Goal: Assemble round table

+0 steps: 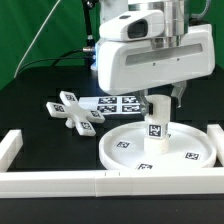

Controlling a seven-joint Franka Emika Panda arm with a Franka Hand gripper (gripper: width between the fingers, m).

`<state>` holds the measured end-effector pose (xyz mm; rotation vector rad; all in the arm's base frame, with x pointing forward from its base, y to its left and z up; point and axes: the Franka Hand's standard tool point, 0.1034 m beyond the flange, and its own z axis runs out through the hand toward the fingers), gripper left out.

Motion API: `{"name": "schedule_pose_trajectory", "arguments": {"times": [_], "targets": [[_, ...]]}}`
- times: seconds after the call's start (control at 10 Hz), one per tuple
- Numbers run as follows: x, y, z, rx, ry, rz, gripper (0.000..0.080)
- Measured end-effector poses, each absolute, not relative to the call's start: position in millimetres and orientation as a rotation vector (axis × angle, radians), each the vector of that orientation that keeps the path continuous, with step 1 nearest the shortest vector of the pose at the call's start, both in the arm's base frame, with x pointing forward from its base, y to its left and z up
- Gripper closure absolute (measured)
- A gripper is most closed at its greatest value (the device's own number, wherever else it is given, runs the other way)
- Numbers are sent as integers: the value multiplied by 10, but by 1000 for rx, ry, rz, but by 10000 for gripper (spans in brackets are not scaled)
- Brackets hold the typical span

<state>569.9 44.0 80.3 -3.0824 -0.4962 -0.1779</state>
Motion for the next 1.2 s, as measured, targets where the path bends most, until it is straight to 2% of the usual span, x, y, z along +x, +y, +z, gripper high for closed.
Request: {"name": "schedule_pose_trajectory", "arguments": {"times": [0.4, 0.8, 1.2], "targets": [[5703, 343, 792, -3048, 372, -166, 398], [5703, 319, 791, -2973, 693, -148, 397], [5628, 300, 760, -2533, 1582, -92, 397]]}}
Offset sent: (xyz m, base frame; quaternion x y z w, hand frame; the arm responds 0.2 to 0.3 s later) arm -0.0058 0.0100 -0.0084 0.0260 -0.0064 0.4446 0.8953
